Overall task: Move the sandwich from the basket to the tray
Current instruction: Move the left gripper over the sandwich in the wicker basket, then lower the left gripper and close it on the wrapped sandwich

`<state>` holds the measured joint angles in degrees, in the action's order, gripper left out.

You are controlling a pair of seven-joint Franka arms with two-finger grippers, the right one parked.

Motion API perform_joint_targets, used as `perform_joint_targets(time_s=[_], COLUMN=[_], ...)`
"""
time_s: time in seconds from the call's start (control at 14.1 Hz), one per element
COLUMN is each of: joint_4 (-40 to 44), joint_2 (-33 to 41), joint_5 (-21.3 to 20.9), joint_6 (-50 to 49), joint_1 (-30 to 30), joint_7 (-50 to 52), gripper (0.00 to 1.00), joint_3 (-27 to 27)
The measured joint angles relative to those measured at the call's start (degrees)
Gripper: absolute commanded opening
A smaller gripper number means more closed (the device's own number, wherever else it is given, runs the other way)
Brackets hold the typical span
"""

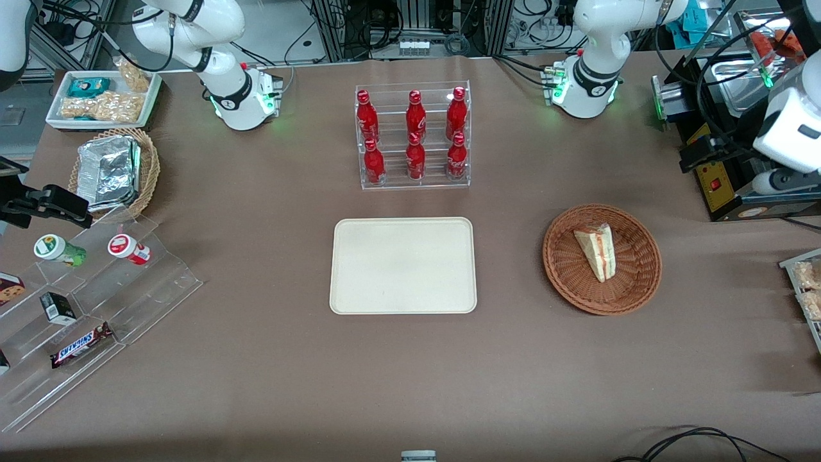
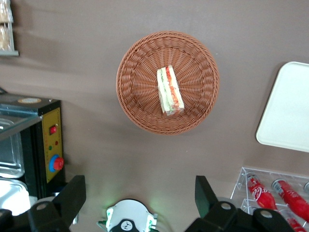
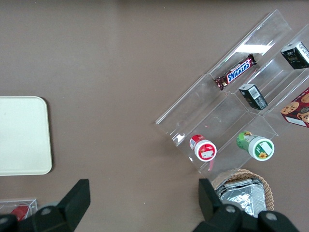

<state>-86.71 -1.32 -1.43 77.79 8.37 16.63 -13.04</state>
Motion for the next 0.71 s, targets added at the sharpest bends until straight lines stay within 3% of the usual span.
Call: perform_joint_targets(time_s=[0.35, 0.71], joint_4=[-2.27, -15.82], joint_2=[-3.86, -7.06], joint_5=[0.01, 1.11], joint_6=[4.01, 26.92], joint_1=[-0.1, -0.15], joint_7=[10.8, 17.05], gripper=[1.0, 1.0], joint_3=[-0.05, -0.08])
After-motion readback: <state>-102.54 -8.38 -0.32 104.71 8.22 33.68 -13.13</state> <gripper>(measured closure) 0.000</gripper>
